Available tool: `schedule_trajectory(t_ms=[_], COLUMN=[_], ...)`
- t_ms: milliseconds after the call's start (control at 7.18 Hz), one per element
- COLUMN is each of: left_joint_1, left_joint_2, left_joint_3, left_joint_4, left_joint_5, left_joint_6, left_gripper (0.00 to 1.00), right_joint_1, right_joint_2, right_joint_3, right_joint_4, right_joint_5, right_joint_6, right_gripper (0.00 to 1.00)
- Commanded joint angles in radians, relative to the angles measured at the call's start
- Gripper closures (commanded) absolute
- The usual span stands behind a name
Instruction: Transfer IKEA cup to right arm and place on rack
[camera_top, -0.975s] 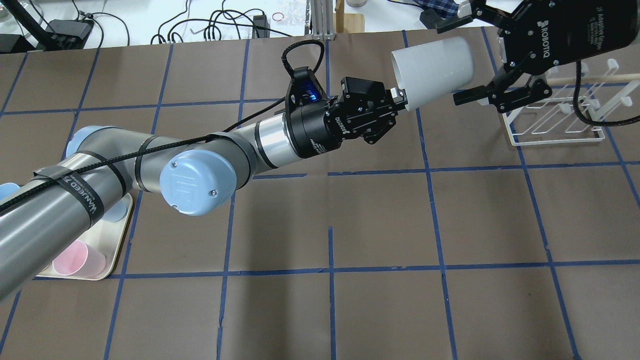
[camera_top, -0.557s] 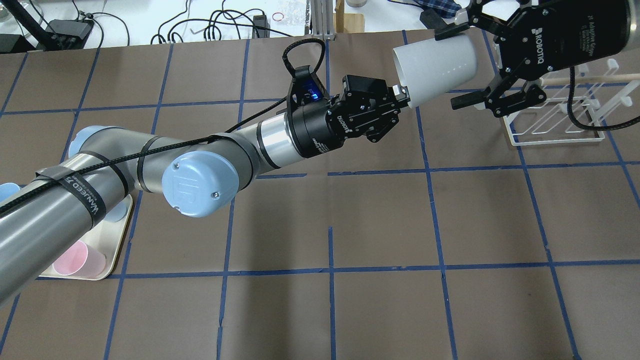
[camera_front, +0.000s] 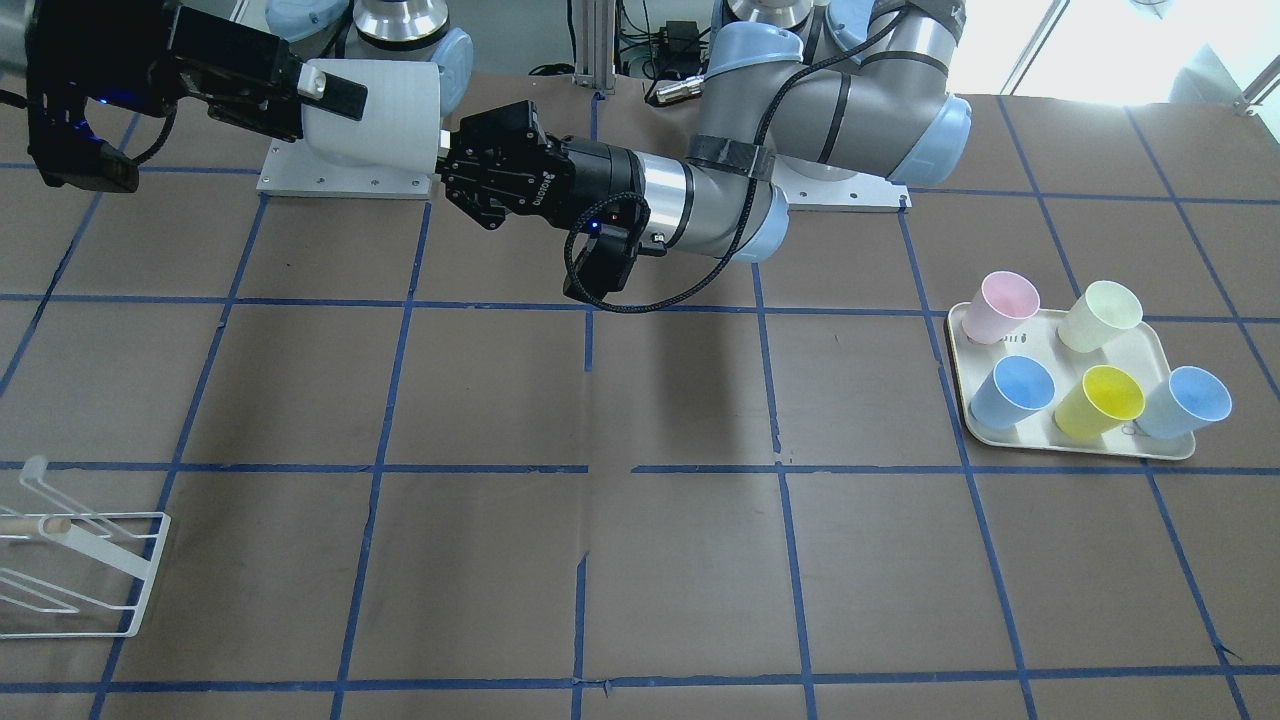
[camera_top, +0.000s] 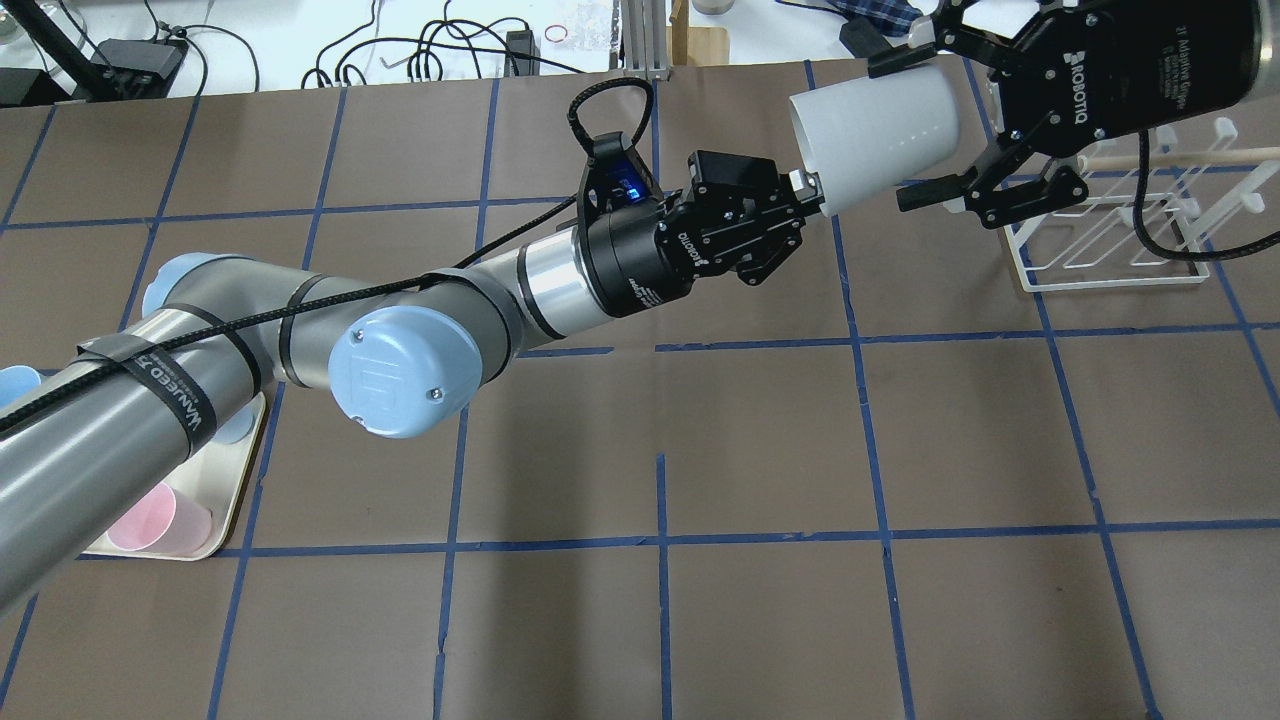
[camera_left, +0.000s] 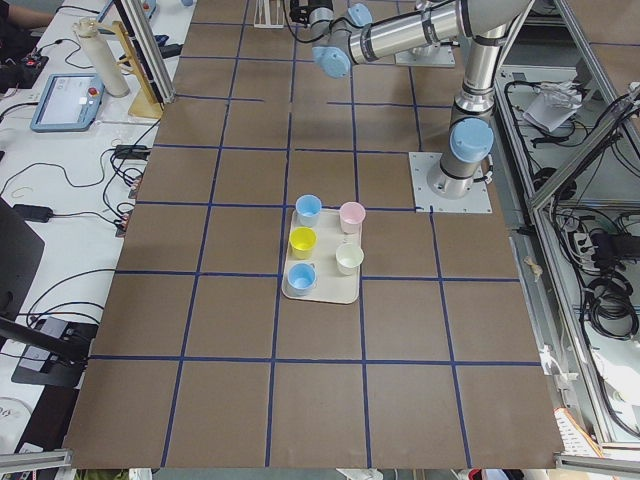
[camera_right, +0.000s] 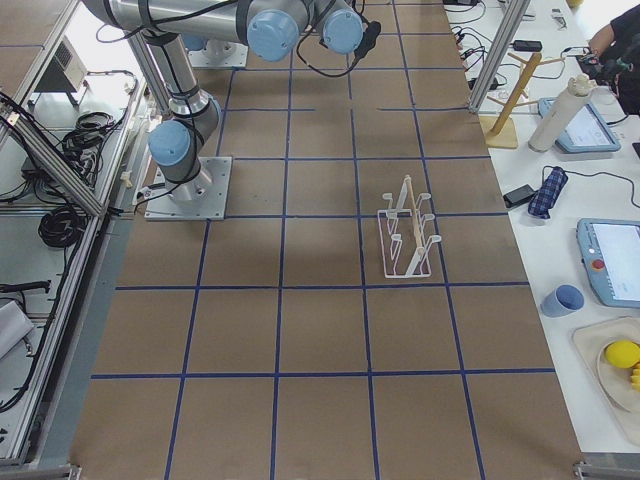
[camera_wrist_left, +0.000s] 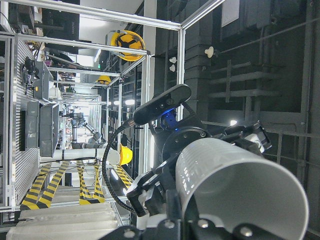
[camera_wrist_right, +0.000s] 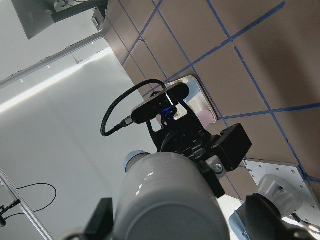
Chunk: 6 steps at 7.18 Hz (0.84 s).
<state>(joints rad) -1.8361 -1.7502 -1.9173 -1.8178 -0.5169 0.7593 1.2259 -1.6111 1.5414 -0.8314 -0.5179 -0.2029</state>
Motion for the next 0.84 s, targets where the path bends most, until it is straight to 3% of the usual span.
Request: schedule_trajectory(t_ms=[0, 279, 418, 557, 697], left_joint_1=[0.0, 0.0, 0.0, 0.0, 0.0], left_joint_2=[0.006, 0.003, 0.0, 0.0, 0.0], left_joint_3=[0.0, -0.002, -0.002, -0.002, -0.002], left_joint_4=[0.0, 0.002, 0.002, 0.002, -0.001], left_joint_5=[0.001, 0.005, 0.008, 0.009, 0.003], left_joint_6=[0.0, 0.002, 0.0, 0.0, -0.008], left_gripper=[1.0, 1.0, 1.0, 0.87, 0.39], right_joint_1=[-0.002, -0.003, -0.003, -0.003, -0.003], right_joint_2=[-0.001, -0.001, -0.003, -0.003, -0.003], right_joint_3=[-0.003, -0.006, -0.01, -0.012, -0.014], right_joint_4=[-0.002, -0.002, 0.0, 0.0, -0.002], right_joint_5=[0.004, 0.004, 0.004, 0.001, 0.001], right_joint_6=[0.0, -0.001, 0.0, -0.001, -0.004], right_gripper=[0.22, 0.34, 0.34, 0.37, 0.43])
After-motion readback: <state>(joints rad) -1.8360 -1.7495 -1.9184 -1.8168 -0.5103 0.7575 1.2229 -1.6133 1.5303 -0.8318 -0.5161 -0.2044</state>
